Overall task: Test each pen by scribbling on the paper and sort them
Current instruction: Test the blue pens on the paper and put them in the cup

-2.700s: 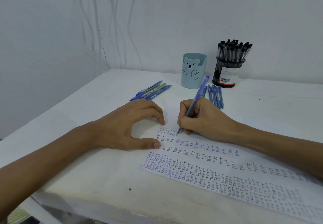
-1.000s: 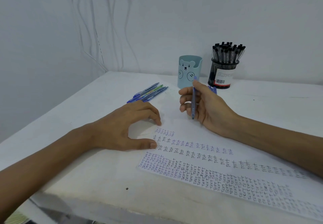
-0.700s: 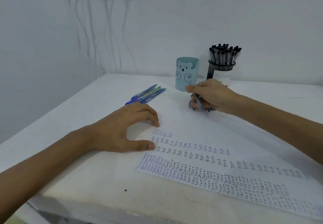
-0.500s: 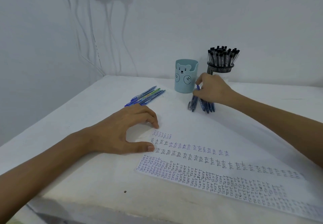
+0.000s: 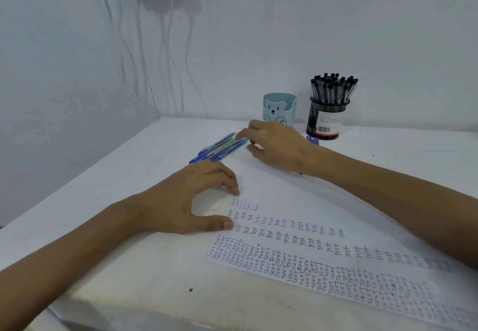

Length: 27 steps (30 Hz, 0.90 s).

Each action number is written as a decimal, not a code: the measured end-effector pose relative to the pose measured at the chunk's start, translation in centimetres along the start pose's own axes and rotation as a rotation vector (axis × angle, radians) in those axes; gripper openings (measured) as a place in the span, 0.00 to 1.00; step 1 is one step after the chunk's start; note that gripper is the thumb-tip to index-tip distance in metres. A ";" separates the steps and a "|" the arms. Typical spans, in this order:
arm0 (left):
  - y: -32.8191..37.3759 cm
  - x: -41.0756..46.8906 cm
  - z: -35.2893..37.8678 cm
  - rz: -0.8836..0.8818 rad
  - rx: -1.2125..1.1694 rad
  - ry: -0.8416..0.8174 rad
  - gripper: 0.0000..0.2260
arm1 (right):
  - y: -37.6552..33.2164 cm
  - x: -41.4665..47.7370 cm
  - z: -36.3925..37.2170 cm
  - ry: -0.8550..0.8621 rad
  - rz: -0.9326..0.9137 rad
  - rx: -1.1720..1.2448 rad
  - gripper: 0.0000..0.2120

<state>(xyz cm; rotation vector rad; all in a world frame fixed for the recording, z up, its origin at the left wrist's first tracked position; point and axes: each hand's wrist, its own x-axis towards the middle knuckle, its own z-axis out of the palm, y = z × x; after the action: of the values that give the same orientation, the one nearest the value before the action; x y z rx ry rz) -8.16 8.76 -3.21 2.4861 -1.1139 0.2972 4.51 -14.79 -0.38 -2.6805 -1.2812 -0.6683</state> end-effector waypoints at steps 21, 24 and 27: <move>0.2 0.0 -0.2 -0.014 0.010 -0.013 0.20 | 2.4 0.3 -0.2 0.090 -0.123 -0.133 0.18; 0.2 0.0 -0.2 -0.008 0.010 -0.005 0.20 | 2.6 -0.6 -0.4 0.112 -0.034 -0.098 0.07; 0.1 0.0 -0.1 -0.002 0.009 -0.001 0.19 | 2.5 -1.5 -0.3 0.069 0.037 0.026 0.10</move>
<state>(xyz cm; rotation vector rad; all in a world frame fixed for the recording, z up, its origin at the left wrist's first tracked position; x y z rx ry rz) -8.24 8.73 -3.10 2.4959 -1.1125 0.3009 5.48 -17.57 -0.55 -2.6292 -1.2119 -0.7268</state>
